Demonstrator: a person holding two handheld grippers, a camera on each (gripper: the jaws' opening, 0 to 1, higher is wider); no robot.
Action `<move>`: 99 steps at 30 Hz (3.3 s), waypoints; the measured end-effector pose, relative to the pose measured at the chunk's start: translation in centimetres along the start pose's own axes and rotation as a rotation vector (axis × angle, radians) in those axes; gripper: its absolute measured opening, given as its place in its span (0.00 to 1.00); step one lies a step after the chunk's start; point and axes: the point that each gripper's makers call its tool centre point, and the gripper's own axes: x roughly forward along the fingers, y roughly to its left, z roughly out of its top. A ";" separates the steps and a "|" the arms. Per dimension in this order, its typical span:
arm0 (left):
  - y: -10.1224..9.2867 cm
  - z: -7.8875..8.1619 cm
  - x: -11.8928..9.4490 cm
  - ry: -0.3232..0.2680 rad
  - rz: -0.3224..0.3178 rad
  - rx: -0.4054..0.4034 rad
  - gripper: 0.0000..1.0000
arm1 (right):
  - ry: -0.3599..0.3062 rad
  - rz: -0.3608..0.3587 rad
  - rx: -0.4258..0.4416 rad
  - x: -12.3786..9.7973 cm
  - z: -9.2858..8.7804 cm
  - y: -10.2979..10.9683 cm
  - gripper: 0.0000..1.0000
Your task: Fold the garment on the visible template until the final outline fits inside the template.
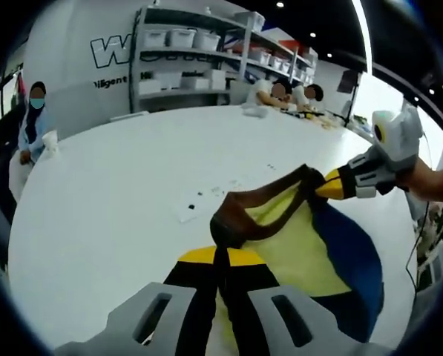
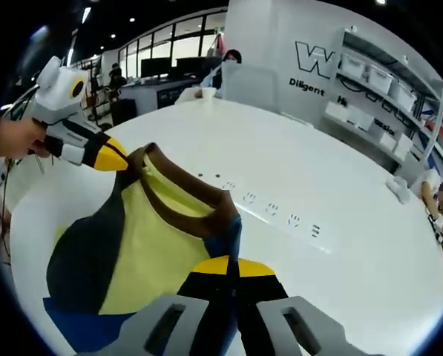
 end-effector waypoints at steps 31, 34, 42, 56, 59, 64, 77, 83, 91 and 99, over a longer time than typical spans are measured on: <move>-0.4 -1.7 -2.2 0.007 0.008 0.026 0.33 | -0.089 0.053 -0.044 -2.1 0.2 1.7 0.34; -0.7 -1.9 -2.5 0.008 0.007 0.027 0.35 | -0.096 0.059 -0.054 -2.5 0.2 2.0 0.36; -1.9 -2.5 -3.6 0.007 -0.010 0.052 0.37 | -0.126 0.092 -0.056 -4.0 0.5 3.5 0.46; -5.3 -4.1 -5.1 0.021 -0.085 0.127 0.38 | -0.151 0.143 -0.041 -6.2 -0.3 6.0 0.50; -6.1 -4.4 -5.3 0.020 -0.103 0.143 0.38 | -0.159 0.148 -0.034 -6.8 -0.6 6.6 0.50; -7.2 -5.1 -5.6 0.031 -0.120 0.171 0.38 | -0.169 0.157 -0.006 -7.6 -1.0 7.3 0.49; -9.3 -6.6 -6.9 0.043 -0.161 0.211 0.38 | -0.162 0.184 0.003 -9.3 -2.8 10.1 0.45; -9.6 -6.9 -7.4 0.035 -0.166 0.186 0.38 | -0.153 0.205 0.021 -9.6 -4.0 12.0 0.44; -9.5 -7.5 -8.2 0.028 -0.153 0.178 0.38 | -0.126 0.241 0.021 -9.5 -5.6 14.9 0.39; -8.5 -7.6 -8.9 0.023 -0.132 0.159 0.37 | -0.080 0.272 -0.036 -8.7 -7.7 17.4 0.34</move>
